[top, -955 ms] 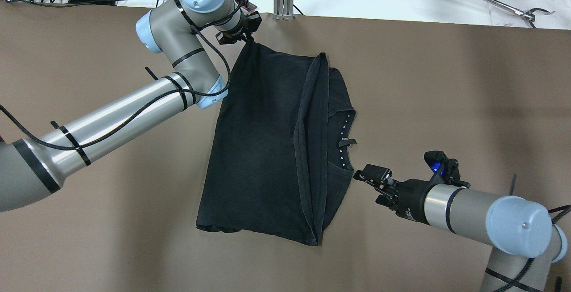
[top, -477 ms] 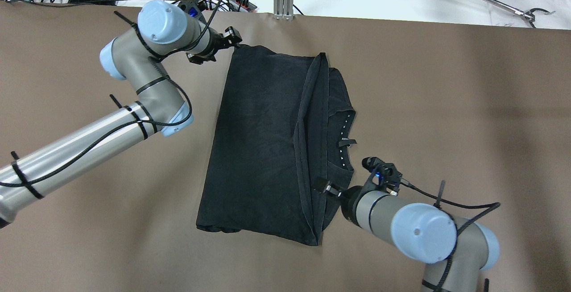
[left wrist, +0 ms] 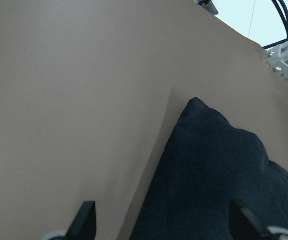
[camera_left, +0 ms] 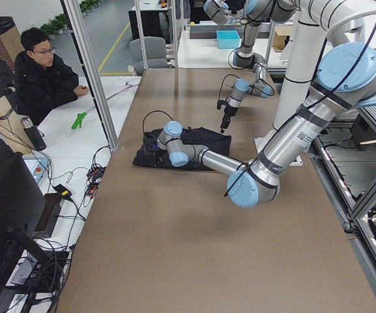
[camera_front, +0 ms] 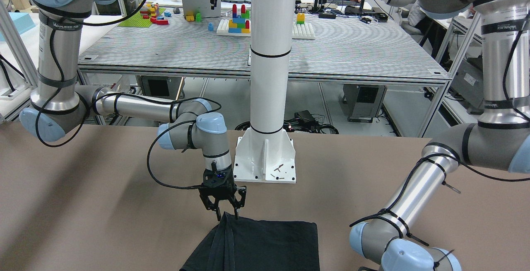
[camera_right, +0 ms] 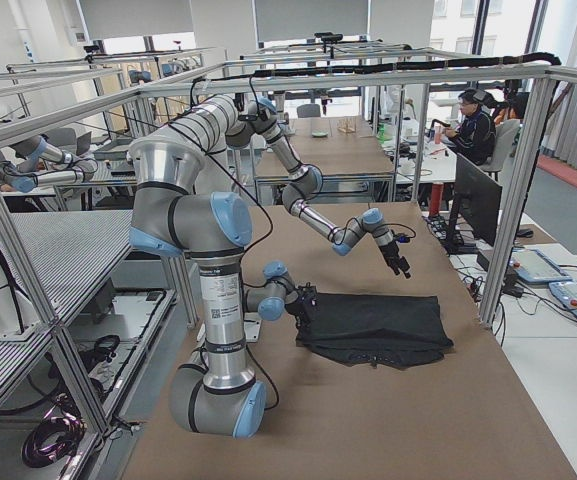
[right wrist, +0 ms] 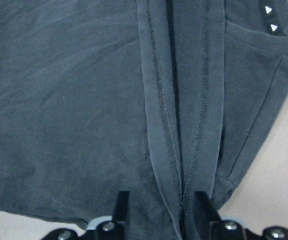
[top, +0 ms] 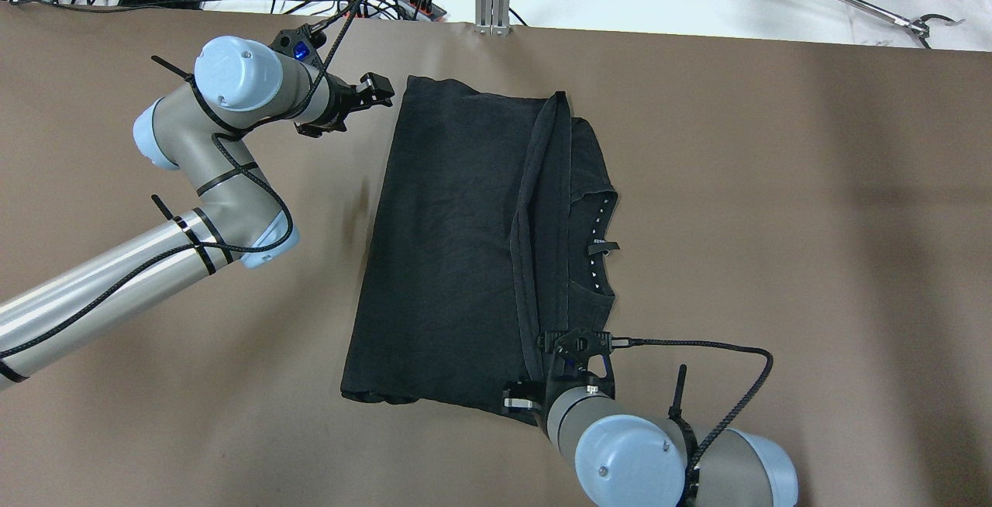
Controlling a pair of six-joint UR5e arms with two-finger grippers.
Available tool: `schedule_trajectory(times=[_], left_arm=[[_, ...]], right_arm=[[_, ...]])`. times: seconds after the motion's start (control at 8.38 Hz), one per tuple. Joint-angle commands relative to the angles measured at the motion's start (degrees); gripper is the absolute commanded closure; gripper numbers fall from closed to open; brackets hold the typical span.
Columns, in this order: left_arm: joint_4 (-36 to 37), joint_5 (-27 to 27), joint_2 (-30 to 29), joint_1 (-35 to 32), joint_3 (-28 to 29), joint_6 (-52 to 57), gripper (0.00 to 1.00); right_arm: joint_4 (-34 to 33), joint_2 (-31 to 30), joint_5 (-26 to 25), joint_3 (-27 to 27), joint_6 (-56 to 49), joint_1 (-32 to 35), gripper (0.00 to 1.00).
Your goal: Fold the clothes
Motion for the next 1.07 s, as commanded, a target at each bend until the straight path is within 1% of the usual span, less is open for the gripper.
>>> schedule_trajectory(times=[0.0,0.12,0.24,0.95], left_arm=[[0.0,0.1,0.6,0.4,-0.8,-0.4,0.06],[0.0,0.2,1.1,0.3,-0.8,-0.4,0.06],[0.0,0.2,1.4,0.3,-0.8,-0.4,0.06],[0.0,0.2,3.1,0.5,-2.2,-0.7,0.06]], right_arm=[[-4.0,4.7,-2.3,-3.9,-8.9,-1.7,0.57],[-4.0,4.9,-3.0,-5.1,-13.8,-1.4,0.57],[-4.0,5.0,-3.7,-5.9,-15.0,-1.1,0.56],[-4.0,5.7,-3.7,-7.9,-18.0,0.1,0.58]])
